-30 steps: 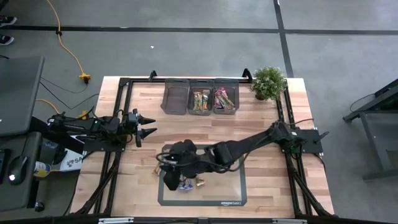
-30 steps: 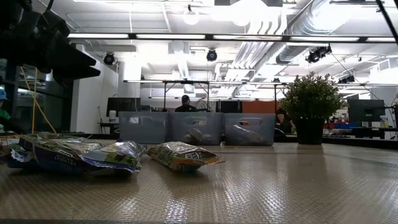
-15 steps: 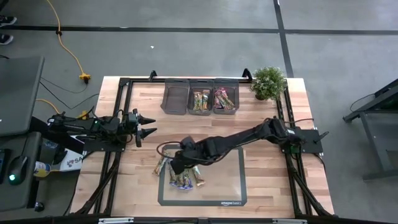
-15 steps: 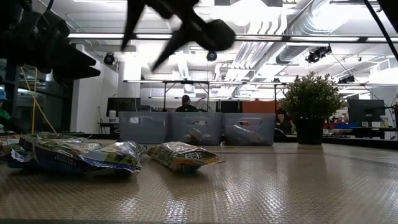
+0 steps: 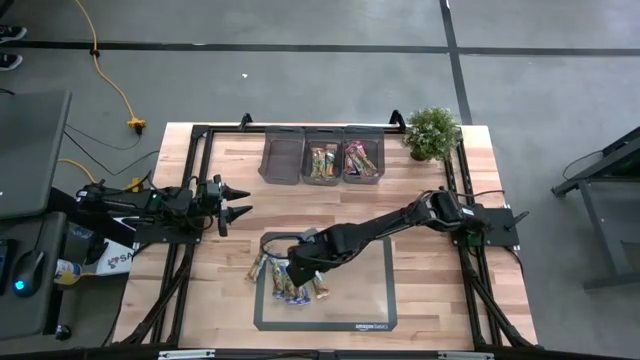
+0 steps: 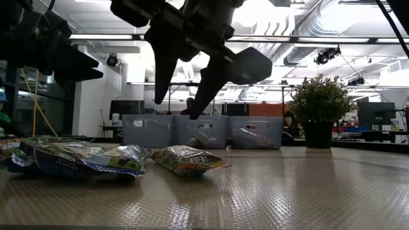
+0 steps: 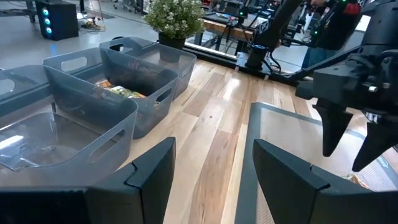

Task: Pick and place Granola Bars by type
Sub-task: Put the orange granola bar into the middle black bin

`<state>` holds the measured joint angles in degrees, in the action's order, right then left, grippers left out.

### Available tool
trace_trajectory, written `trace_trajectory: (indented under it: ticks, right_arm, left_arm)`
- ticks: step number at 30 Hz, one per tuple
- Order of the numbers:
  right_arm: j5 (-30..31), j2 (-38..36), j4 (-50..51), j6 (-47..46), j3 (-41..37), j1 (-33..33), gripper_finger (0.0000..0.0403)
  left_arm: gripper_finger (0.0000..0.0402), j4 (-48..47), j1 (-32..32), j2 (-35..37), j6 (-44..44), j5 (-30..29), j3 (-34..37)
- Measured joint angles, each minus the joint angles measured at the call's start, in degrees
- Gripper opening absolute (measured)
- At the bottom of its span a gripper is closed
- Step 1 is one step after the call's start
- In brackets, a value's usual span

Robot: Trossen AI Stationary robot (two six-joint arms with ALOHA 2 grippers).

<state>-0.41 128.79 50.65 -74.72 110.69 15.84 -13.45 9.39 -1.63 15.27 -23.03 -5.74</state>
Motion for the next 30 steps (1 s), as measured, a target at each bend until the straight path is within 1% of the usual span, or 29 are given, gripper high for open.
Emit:
trace_trajectory:
  ticks: [5, 12, 18, 22, 30]
  right_arm:
    - [-1.68, 0.0, -0.26, 1.51, 0.0, 0.21, 0.0185]
    - [-1.42, 0.09, -0.33, 3.26, 0.0, 0.62, 0.0188]
    - [-1.84, 1.66, -2.05, 5.57, 0.0, 0.8, 0.0208]
    - [-2.33, 2.92, -3.77, 5.47, 0.0, 0.83, 0.0222]
    - [-1.8, 4.11, -2.27, 4.27, 0.0, 0.83, 0.0225]
  left_arm:
    - [0.0211, 0.0, 0.01, 0.0, 0.02, 0.02, 0.01]
    - [0.0211, 0.0, 0.02, 0.0, 0.01, 0.02, 0.0]
    - [0.0211, 0.0, 0.02, 0.0, 0.02, 0.02, 0.0]
    - [0.0211, 0.0, 0.02, 0.0, 0.02, 0.02, 0.01]
    - [0.0211, 0.0, 0.0, 0.0, 0.02, 0.02, 0.02]
